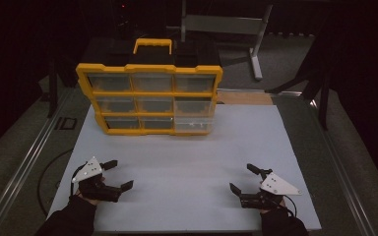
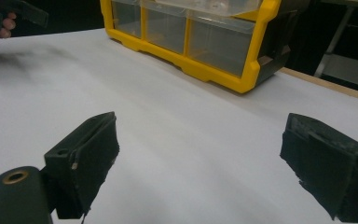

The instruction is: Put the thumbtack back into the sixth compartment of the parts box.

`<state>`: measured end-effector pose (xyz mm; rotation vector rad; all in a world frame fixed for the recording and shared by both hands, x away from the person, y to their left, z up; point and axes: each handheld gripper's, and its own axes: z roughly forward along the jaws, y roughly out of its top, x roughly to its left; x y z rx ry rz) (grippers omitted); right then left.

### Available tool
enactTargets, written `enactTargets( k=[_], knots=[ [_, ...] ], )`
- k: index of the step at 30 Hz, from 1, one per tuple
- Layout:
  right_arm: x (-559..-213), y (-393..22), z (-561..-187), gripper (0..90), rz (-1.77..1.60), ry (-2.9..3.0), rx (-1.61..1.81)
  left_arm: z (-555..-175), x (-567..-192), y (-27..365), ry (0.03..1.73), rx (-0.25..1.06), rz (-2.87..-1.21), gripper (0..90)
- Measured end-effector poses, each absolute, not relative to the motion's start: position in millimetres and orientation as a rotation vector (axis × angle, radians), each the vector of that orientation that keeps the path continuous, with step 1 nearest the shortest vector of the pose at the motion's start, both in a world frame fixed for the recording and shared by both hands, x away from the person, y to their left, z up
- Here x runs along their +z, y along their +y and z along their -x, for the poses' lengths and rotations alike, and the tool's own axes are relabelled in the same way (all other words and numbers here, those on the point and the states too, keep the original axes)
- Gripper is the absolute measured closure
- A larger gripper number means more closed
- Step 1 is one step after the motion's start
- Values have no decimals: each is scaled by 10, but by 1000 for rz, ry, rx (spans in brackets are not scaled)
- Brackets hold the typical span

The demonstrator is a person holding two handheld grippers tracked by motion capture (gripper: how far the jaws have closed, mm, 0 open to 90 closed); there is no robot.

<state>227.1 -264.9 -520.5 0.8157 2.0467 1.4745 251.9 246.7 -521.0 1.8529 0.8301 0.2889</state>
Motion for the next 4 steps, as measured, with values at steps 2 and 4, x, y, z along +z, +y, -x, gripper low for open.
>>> enactTargets(
  k=[2, 4],
  knots=[
    [-5209, -2649, -2275, 108, -810, 2048, 1469, -2520, -5223, 2460, 832, 283, -1856, 0],
    [-5210, -2646, -2275, 109, -811, 2048, 1469, -2522, -5229, 2458, 828, 280, -1863, 0]
  ],
)
